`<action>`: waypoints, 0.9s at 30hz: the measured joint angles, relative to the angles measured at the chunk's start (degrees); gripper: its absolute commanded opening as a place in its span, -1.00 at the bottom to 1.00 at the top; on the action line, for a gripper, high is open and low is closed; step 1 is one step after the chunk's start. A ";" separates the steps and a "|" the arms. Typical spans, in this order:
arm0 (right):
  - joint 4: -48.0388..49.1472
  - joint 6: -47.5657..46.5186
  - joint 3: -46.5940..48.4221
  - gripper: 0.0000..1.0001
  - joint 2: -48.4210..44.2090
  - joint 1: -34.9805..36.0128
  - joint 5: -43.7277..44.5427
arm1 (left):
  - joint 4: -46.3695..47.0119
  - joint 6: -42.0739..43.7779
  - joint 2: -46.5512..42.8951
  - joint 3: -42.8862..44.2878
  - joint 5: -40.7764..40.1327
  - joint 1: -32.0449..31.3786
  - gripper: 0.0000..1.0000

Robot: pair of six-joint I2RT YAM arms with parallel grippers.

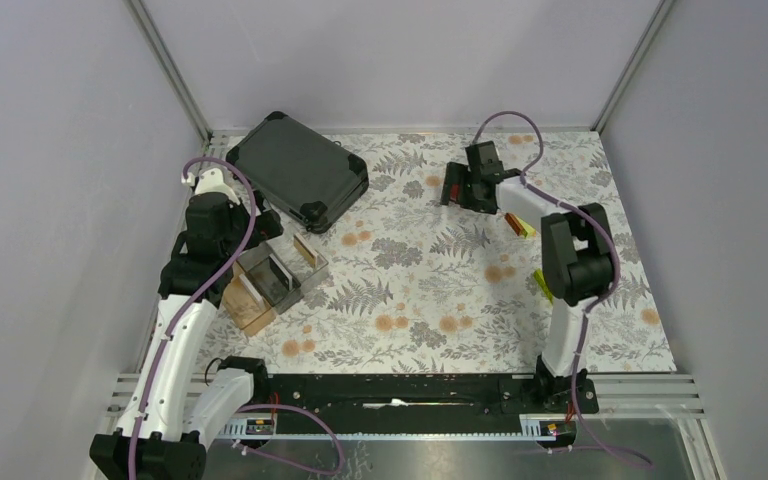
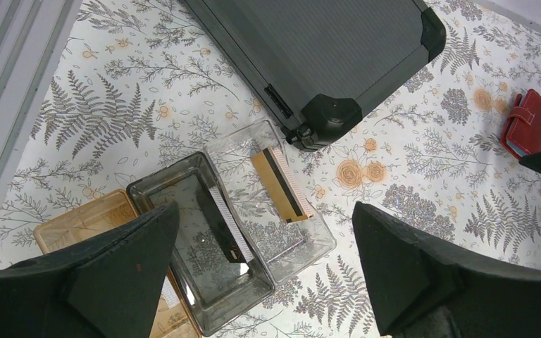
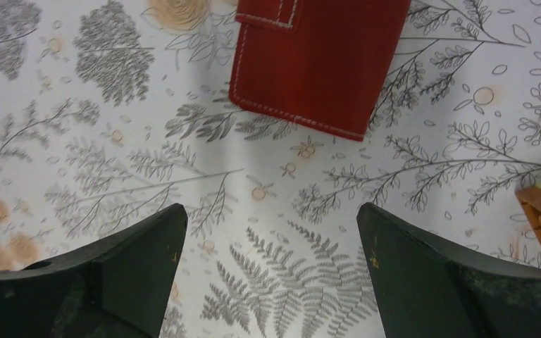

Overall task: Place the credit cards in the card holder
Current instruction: Pick up the card holder from the center of the board.

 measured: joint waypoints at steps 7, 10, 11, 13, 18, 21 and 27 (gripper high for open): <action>-4.98 0.42 11.17 0.99 9.16 0.15 5.86 | -0.37 -0.22 0.20 0.02 0.07 0.04 0.98; -6.16 0.07 15.80 0.99 12.35 0.15 7.74 | -0.37 -0.35 0.48 0.00 0.50 0.07 0.98; -6.47 -0.04 17.05 0.99 13.33 0.15 8.37 | -0.37 -0.37 0.57 0.00 0.70 0.07 0.98; -7.15 -0.17 18.97 0.99 15.06 0.15 9.03 | -0.37 -0.37 0.59 0.02 1.01 0.07 0.98; -9.94 -0.17 23.10 0.92 19.69 0.26 11.69 | -0.37 -0.39 0.59 0.02 1.38 0.07 0.98; -10.93 -0.17 25.05 0.76 21.16 0.35 13.27 | -0.37 -0.39 0.59 0.02 1.53 0.07 0.98; -11.19 0.48 25.29 0.39 21.33 0.39 13.99 | -0.37 -0.39 0.57 0.02 1.97 0.11 0.98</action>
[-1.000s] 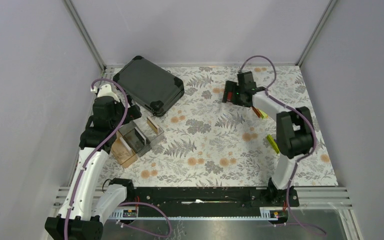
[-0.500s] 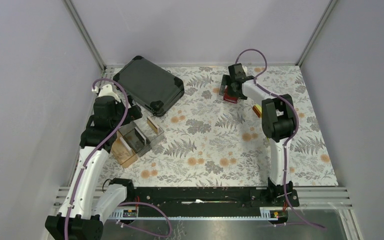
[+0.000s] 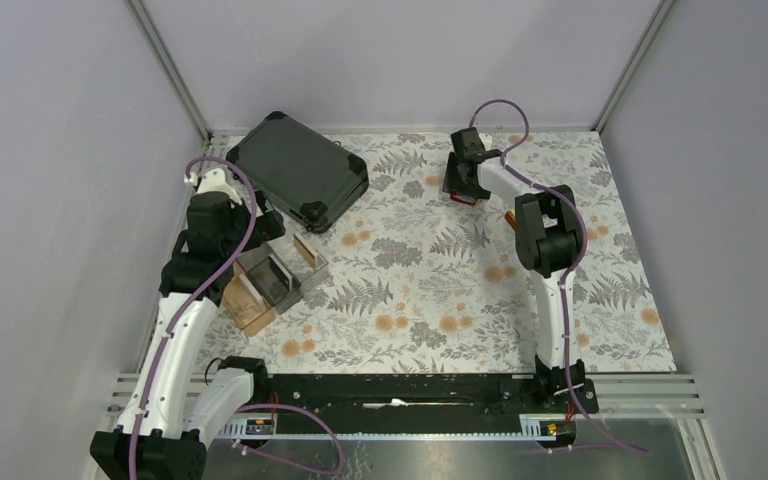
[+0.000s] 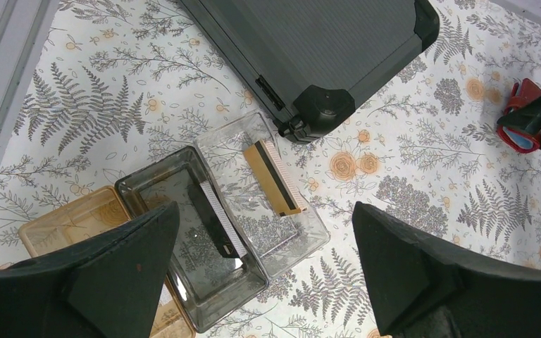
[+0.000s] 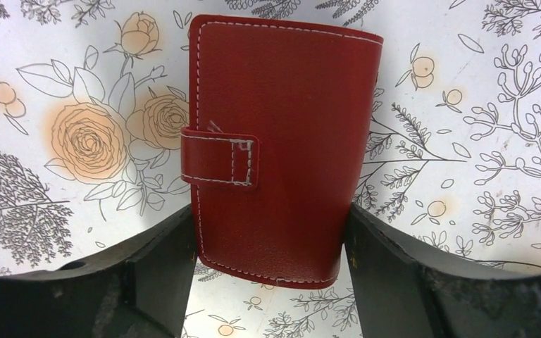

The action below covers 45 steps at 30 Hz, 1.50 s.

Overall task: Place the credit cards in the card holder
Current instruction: Pick up the card holder from the center of the board, then open the card holder at the center of the board.

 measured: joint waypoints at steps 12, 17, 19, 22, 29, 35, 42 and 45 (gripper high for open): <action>8.44 -0.55 -20.37 -0.02 -14.60 0.13 -9.42 | 5.60 -7.41 -3.54 -5.44 10.34 -0.39 0.98; 13.60 -2.19 -35.69 -0.05 -29.55 0.92 -21.81 | 15.80 -18.08 -6.34 -16.44 17.00 -6.21 0.98; 17.14 -3.02 -41.86 -0.05 -36.17 2.19 -27.41 | 20.90 -22.82 -4.11 -19.28 19.76 -10.03 0.98; 22.73 -3.85 -49.99 -0.04 -44.83 4.98 -35.69 | 27.98 -28.59 0.46 -20.90 23.67 -14.10 0.98; 32.70 -4.15 -61.05 -0.03 -59.08 10.86 -49.66 | 44.50 -38.66 8.85 -21.07 29.03 -19.47 0.98; 36.65 -4.35 -61.24 -0.03 -61.96 13.42 -54.31 | 48.28 -41.00 10.97 -20.46 29.24 -23.76 0.98; 35.91 -5.70 -60.85 -0.04 -61.57 16.52 -56.37 | 49.33 -41.66 11.34 -20.20 29.00 -25.31 0.98; 34.51 -6.29 -60.63 -0.04 -62.40 17.55 -56.50 | 49.16 -41.62 12.28 -19.63 28.96 -25.73 0.81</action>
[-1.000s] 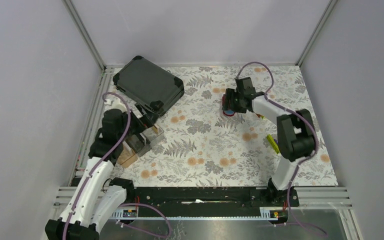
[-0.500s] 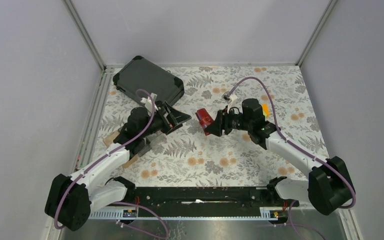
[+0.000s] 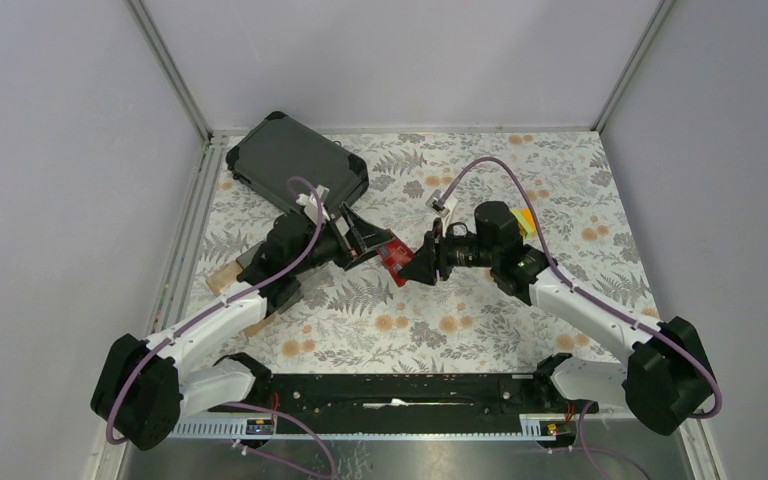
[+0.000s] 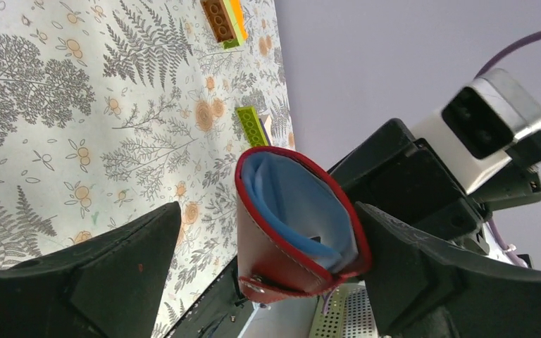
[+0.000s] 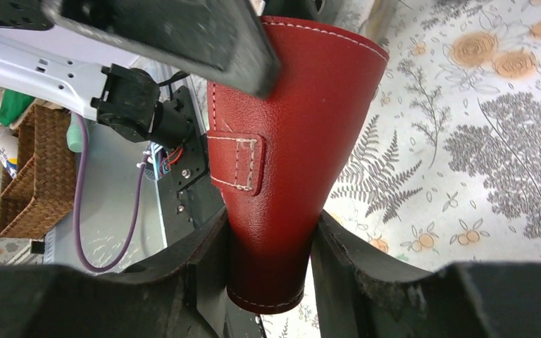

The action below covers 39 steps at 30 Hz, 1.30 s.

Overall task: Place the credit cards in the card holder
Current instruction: Open the card holder at the center of the board.

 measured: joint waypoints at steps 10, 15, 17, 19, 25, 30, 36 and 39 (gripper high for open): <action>-4.74 -3.41 2.54 0.52 2.45 2.10 1.90 | -0.59 -0.52 3.65 1.51 0.24 -0.83 -0.79; -7.39 -4.87 3.78 0.97 2.43 2.32 4.37 | -1.16 -0.57 3.82 1.49 0.17 -0.94 -1.00; -7.89 -5.20 4.15 0.99 2.25 2.38 5.33 | -1.20 -0.61 3.85 1.49 0.17 -0.98 -1.00; -8.92 -5.90 4.55 0.99 1.66 2.86 7.93 | -1.53 -0.66 3.85 1.49 -0.02 -0.98 -1.00; -11.76 -9.57 5.66 0.99 -1.29 9.07 22.84 | -5.55 -0.15 3.85 1.51 -1.97 -0.98 -1.00; -12.33 -12.37 7.34 0.96 -1.86 13.42 32.63 | -10.23 0.48 3.85 1.55 -4.66 -0.98 -1.00; -12.68 -14.23 8.44 0.96 -0.48 20.02 36.94 | -12.66 0.42 3.85 1.60 -6.93 -0.98 -1.00; -12.79 -14.60 8.44 0.95 1.60 23.37 38.29 | -12.83 0.24 3.85 1.62 -7.56 -0.98 -1.00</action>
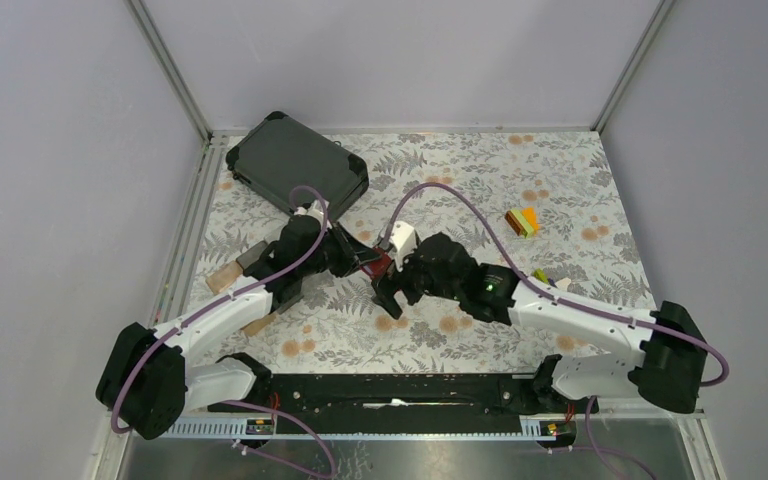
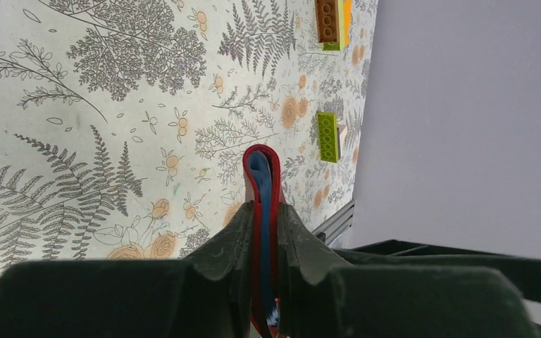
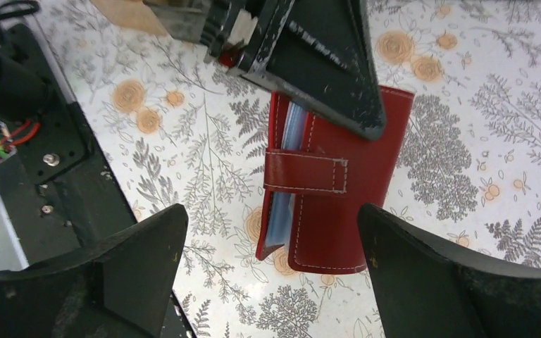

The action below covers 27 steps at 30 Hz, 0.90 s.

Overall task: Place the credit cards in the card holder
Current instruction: Open the card holder at the center of the board.

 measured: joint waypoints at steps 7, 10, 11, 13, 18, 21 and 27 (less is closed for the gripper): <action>-0.04 -0.48 -0.02 0.54 5.31 4.61 11.76 | -1.66 -0.04 0.00 0.04 -0.76 0.00 -0.97; 0.44 -1.53 -0.04 0.08 7.10 6.01 17.86 | -2.47 -0.09 0.00 0.11 -1.16 0.00 -0.94; 0.85 -1.77 -0.09 -0.13 7.67 6.34 19.34 | -2.64 -0.09 0.00 0.20 -1.31 0.00 -0.92; 2.08 -2.21 -0.17 -0.59 8.66 6.95 21.90 | -2.64 0.00 0.00 0.37 -2.21 0.02 -0.82; 4.50 -1.55 -0.79 -1.00 9.05 7.69 26.71 | -2.10 -0.09 -0.13 0.42 -2.54 0.52 0.60; 5.88 0.20 -2.36 -1.00 8.79 7.04 28.57 | -2.40 1.38 -1.20 0.57 -1.75 1.60 0.95; 7.54 6.16 -6.67 -1.00 4.22 0.15 22.10 | -3.04 6.67 -9.73 0.61 -3.06 3.13 0.81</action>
